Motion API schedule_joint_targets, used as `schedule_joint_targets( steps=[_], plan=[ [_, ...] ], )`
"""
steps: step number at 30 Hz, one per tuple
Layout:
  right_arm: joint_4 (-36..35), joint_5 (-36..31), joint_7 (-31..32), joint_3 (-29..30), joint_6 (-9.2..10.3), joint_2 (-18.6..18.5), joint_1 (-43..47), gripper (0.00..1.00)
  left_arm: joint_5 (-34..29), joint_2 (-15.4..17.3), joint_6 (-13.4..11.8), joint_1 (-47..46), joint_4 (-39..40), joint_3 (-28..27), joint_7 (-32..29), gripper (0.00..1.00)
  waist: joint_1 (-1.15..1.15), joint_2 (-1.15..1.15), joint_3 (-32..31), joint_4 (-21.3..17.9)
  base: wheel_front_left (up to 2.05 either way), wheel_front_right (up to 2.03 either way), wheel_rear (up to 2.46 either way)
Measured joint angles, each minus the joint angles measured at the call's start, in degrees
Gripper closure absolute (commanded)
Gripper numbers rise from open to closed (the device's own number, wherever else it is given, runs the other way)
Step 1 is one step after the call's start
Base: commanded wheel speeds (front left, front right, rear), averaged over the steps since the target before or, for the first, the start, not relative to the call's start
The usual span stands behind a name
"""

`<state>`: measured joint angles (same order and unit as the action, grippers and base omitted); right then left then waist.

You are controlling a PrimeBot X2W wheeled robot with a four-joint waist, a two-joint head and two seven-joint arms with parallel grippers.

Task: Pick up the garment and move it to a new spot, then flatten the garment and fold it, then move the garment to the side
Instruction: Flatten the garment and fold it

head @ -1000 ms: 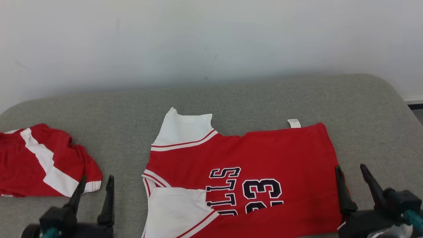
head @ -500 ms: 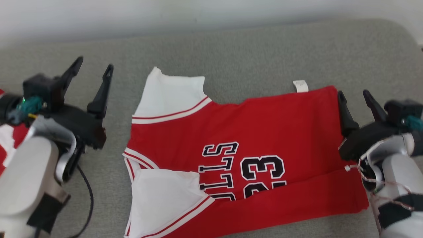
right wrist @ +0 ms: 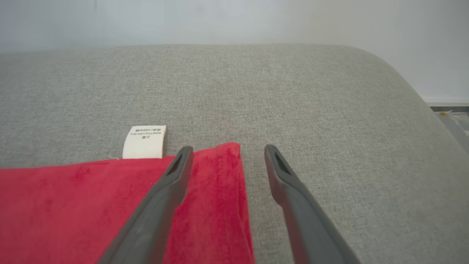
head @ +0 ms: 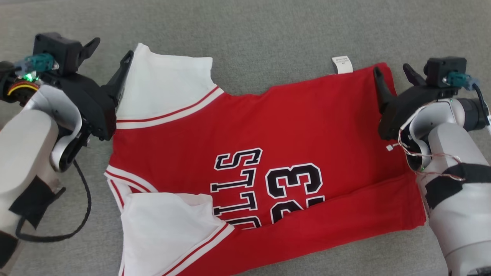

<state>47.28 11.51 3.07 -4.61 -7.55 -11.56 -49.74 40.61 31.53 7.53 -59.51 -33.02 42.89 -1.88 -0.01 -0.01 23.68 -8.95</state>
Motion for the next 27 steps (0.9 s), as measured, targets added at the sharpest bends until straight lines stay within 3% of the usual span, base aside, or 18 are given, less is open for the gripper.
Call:
schedule_joint_targets(
  steps=[14, 15, 16, 17, 18, 19, 27],
  plan=[
    [11.72, 0.07, -1.97, -3.61, 0.0, 2.76, -9.72, 0.0, 8.61, 0.11, 0.01, -9.05, -7.62, 12.27, -0.78, 0.0, 0.01, 0.0, 4.94, -2.6, 0.0, 0.0, 0.0],
    [12.35, 0.09, -2.09, -3.92, 0.0, 2.94, -10.28, 0.05, 9.15, -0.01, 0.01, -9.31, -8.43, 12.88, -1.19, 0.0, 0.01, 0.01, 5.15, -2.73, 0.0, 0.0, 0.0],
    [12.89, 0.24, -2.19, -4.17, 0.0, 3.12, -10.7, 0.48, 9.56, -0.05, 0.01, -9.61, -9.03, 13.73, -1.6, 0.0, 0.01, 0.01, 5.35, -2.86, 0.0, 0.0, 0.0],
    [13.39, 0.52, -2.53, -4.38, 0.0, 3.27, -11.11, 0.56, 9.7, -0.07, 0.01, -9.94, -9.44, 14.52, -1.71, 0.0, 0.01, 0.01, 5.54, -2.95, 0.0, 0.0, 0.0],
    [13.83, 0.67, -2.67, -4.66, 0.0, 3.45, -11.56, 0.73, 10.09, -0.15, 0.01, -10.26, -9.79, 14.99, -1.66, 0.53, 0.01, 0.01, 5.71, -3.04, 0.0, 0.0, 0.0],
    [14.79, 1.14, -3.32, -5.13, 0.0, 3.55, -12.45, 1.0, 11.94, -0.52, 0.01, -10.97, -10.34, 15.81, -1.19, 1.0, 0.01, 0.01, 5.97, -3.14, 0.0, 0.0, 0.0],
    [17.51, 1.53, -8.71, -6.2, 0.0, 1.92, -13.35, 1.0, 14.96, -1.6, 0.01, -11.8, -11.71, 17.47, 6.08, 1.0, 0.01, 0.01, 4.93, -2.1, 0.0, 0.0, 0.0]
  ],
)
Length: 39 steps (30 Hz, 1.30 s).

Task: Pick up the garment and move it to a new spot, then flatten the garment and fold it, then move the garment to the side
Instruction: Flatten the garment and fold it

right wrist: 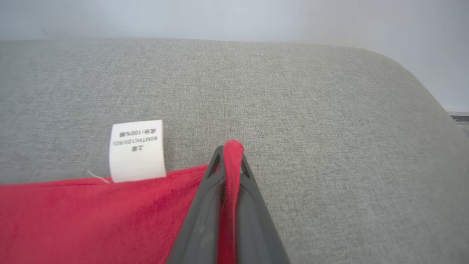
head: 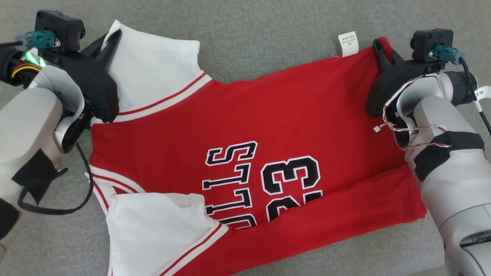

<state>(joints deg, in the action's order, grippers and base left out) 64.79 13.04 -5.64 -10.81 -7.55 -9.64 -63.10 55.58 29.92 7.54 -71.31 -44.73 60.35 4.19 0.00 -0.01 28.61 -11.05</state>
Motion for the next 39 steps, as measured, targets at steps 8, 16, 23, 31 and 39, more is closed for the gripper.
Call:
schedule_joint_targets(
  steps=[8, 16, 23, 31, 39],
  plan=[
    [-0.11, 2.07, -7.04, -2.76, 0.0, -1.69, 5.15, 1.0, 2.53, 0.42, 0.0, 5.18, 3.75, 0.16, 8.67, 1.0, 0.0, 0.0, -4.59, 1.56, 0.0, 0.0, 0.0],
    [-4.39, 4.59, -9.09, -5.33, 0.0, -4.53, 11.82, 1.0, 3.05, 2.23, -1.31, 13.21, 11.69, -3.3, 10.71, 1.0, 0.02, 0.01, -9.15, 3.32, 0.0, 0.0, 0.0],
    [-12.03, 7.27, -9.35, -6.03, 0.0, -7.49, 19.02, 1.0, -0.07, 3.5, -5.88, 26.63, 24.87, -11.35, 10.85, 1.0, 0.02, 0.02, -12.57, 4.61, 0.0, 0.0, 0.0],
    [-20.06, 8.79, -9.36, -2.69, 0.0, -9.57, 28.74, 1.0, -4.71, 1.43, -10.15, 44.33, 34.6, -19.68, 10.85, 1.0, 0.02, 0.01, -15.1, 5.77, 0.0, 0.0, 0.0],
    [-26.38, 9.06, -9.47, 1.64, 0.0, -8.94, 37.88, 1.0, -8.71, -2.85, -9.6, 55.09, 36.77, -23.82, 10.85, 1.0, 0.02, 0.02, -17.31, 6.76, 0.0, 0.0, 0.0]
  ],
)
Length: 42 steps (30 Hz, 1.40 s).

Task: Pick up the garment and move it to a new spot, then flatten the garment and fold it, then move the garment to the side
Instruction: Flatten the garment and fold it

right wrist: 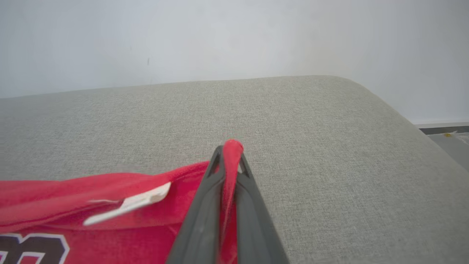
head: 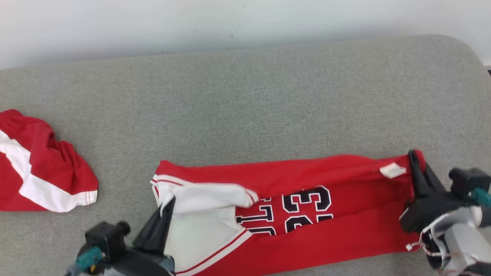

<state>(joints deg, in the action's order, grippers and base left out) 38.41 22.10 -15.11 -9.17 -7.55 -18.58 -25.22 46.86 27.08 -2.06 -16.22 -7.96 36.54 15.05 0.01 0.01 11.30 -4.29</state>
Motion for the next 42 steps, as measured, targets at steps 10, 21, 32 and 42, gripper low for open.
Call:
schedule_joint_targets(
  steps=[10, 21, 32, 42],
  plan=[
    [-4.44, 0.1, -0.01, 2.2, 0.0, 1.16, 6.37, 0.0, -3.57, -4.7, 0.98, 7.17, -1.66, -6.05, 0.0, 0.0, -0.01, -0.01, -1.59, -0.06, 0.0, 0.0, 0.0],
    [-4.98, 1.12, 0.76, 3.78, 0.0, 0.04, 9.04, 0.0, -17.27, -11.48, 1.11, 12.45, 2.01, -24.77, 0.0, 0.0, -0.01, -0.01, -3.58, 0.42, 0.0, 0.0, 0.0],
    [4.26, 1.53, 3.78, 4.58, 0.0, 0.68, 7.33, 0.0, -32.63, -20.23, 5.59, 17.89, 6.53, -38.66, 0.0, 0.0, -0.01, -0.01, -3.95, 1.96, 0.0, 0.0, 0.0],
    [11.59, 4.33, 6.1, 2.47, 0.0, 2.7, 6.23, 0.93, -36.35, -23.15, 8.14, 18.76, 4.22, -43.37, 0.0, 0.0, -0.01, -0.01, -4.6, 3.74, 0.0, 0.0, 0.0]
  ],
)
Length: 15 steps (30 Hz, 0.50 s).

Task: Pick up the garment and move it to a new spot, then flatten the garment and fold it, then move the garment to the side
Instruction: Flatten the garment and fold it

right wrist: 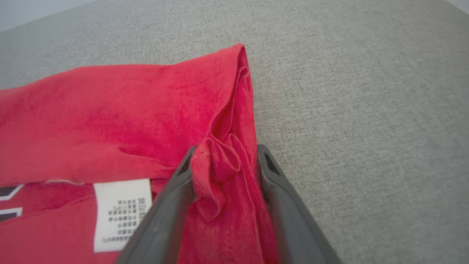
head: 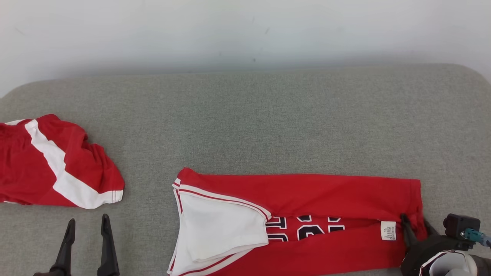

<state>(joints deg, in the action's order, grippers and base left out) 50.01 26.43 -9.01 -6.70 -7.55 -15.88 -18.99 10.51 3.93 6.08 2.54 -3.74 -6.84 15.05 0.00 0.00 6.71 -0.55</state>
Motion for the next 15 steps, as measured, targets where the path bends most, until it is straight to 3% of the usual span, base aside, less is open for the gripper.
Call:
schedule_joint_targets(
  steps=[1, 7, 15],
  plan=[
    [0.4, 0.48, 0.12, -0.32, 0.0, 0.0, -0.1, 1.0, -0.18, -0.13, 0.09, 0.03, -0.22, -0.32, 0.0, 0.0, 0.0, 0.0, -0.17, 0.09, 0.0, 0.0, 0.0],
    [2.74, 2.68, 0.14, -0.92, -0.02, -1.42, -1.09, 1.0, -1.18, -0.66, 0.78, 1.21, -1.26, -1.92, 0.0, 0.0, 0.0, 0.0, -1.99, -0.01, 0.0, 0.0, 0.0],
    [6.14, 2.69, -0.12, 2.44, -0.01, -11.14, -3.68, 1.0, -1.82, -0.89, 1.03, 2.37, -1.78, -2.2, 0.0, 0.0, 0.0, 0.0, -5.1, -0.71, 0.0, 0.0, 0.0]
  ],
)
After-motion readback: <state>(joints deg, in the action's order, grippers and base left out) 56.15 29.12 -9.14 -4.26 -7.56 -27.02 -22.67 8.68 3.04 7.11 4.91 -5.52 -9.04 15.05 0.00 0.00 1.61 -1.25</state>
